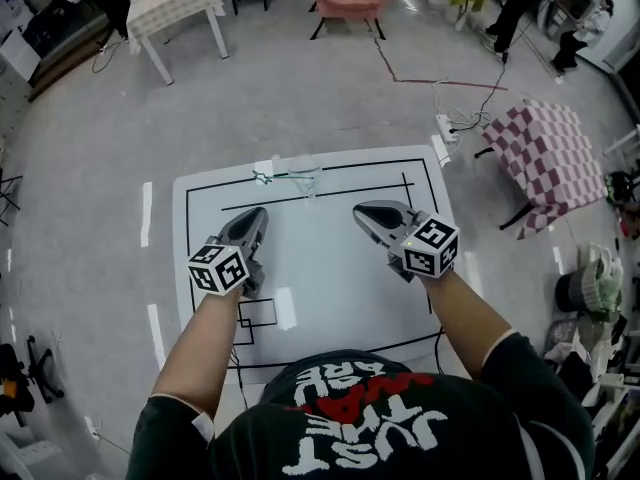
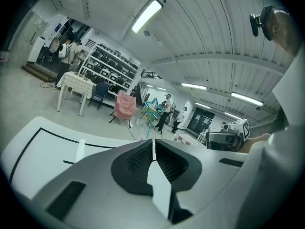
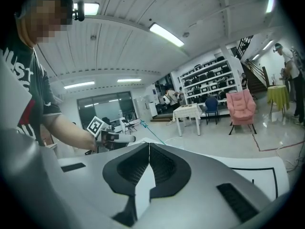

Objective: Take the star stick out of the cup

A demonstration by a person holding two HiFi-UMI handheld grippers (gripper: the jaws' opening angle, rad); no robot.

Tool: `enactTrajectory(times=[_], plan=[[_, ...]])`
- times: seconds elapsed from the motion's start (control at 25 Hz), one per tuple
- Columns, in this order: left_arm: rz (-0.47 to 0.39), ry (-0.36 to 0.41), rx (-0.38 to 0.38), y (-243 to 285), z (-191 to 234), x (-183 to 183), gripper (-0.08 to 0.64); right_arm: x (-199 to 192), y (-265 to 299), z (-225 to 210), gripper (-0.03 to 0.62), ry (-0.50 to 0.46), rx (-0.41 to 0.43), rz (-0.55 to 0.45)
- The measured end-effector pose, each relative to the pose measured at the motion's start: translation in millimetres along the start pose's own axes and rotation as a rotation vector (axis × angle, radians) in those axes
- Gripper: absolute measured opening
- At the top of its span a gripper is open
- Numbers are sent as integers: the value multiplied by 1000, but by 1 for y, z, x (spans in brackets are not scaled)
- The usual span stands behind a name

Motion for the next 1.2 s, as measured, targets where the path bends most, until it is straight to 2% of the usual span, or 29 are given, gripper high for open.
enactTrajectory(times=[0.12, 0.36, 0.8, 1.2], plan=[[16, 7, -13, 22, 7, -1, 10, 4, 11, -16, 34, 3, 2, -5], [42, 5, -44, 61, 17, -5, 72, 0, 32, -40, 34, 29, 9, -5], [-15, 45, -97, 95, 25, -4, 88, -17, 56, -65, 34, 69, 32, 2], [-42, 50, -97, 108, 26, -4, 87, -27, 62, -75, 34, 94, 33, 13]])
Point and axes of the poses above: the fingertips, and each gripper's own axes: y forward along the fingers, z to its left, x out of its top, the point moved 8 cm from there along -y, backward along the fingers, and after that the axes turned 9 degrees about y, right-handed, at the moved point
